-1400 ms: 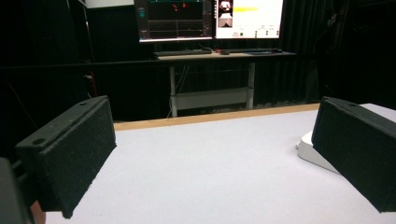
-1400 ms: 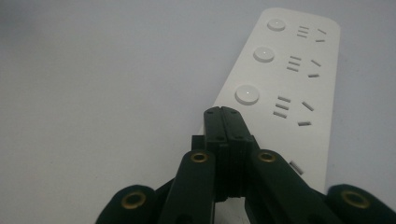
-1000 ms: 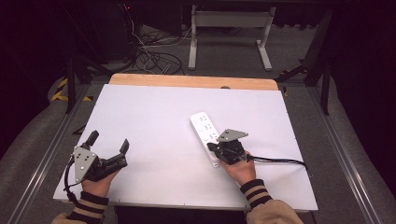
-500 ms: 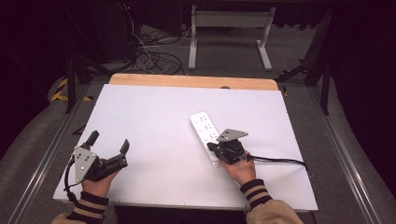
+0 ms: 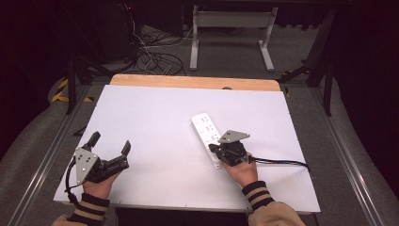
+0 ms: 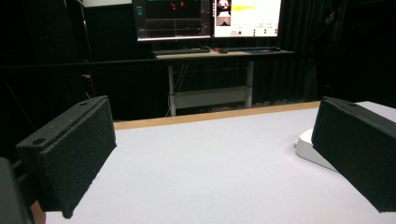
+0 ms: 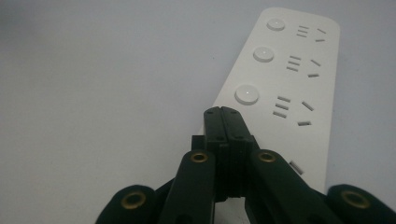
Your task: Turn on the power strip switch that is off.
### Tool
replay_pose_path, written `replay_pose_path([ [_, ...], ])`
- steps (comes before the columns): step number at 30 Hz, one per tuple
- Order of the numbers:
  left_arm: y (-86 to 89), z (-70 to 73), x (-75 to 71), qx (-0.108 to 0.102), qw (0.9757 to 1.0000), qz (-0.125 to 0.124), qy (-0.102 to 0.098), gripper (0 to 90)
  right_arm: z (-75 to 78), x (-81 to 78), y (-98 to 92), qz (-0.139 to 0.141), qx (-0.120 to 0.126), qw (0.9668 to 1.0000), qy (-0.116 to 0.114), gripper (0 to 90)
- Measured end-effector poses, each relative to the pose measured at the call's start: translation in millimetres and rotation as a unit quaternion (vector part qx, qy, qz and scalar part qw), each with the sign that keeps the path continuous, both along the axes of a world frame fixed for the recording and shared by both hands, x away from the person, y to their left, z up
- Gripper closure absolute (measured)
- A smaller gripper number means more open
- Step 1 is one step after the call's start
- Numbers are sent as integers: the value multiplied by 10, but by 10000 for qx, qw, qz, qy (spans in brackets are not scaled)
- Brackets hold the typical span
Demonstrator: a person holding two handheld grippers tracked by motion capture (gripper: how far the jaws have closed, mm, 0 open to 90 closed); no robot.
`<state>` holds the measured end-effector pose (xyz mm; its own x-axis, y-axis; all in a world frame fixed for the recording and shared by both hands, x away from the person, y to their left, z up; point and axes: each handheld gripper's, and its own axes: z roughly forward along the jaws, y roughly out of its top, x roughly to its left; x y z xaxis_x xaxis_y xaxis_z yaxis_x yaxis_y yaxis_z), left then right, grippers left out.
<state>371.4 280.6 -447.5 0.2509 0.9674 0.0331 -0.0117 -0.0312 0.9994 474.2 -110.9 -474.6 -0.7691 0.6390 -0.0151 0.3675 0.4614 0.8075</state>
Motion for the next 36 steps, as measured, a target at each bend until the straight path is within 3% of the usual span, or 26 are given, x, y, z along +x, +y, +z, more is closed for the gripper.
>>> replay_pose_path([
  [36, 8, -2, 9, -15, 10000, 9, 21, 4, 29, -6, -1, -75, -55, 10000, -28, 900],
])
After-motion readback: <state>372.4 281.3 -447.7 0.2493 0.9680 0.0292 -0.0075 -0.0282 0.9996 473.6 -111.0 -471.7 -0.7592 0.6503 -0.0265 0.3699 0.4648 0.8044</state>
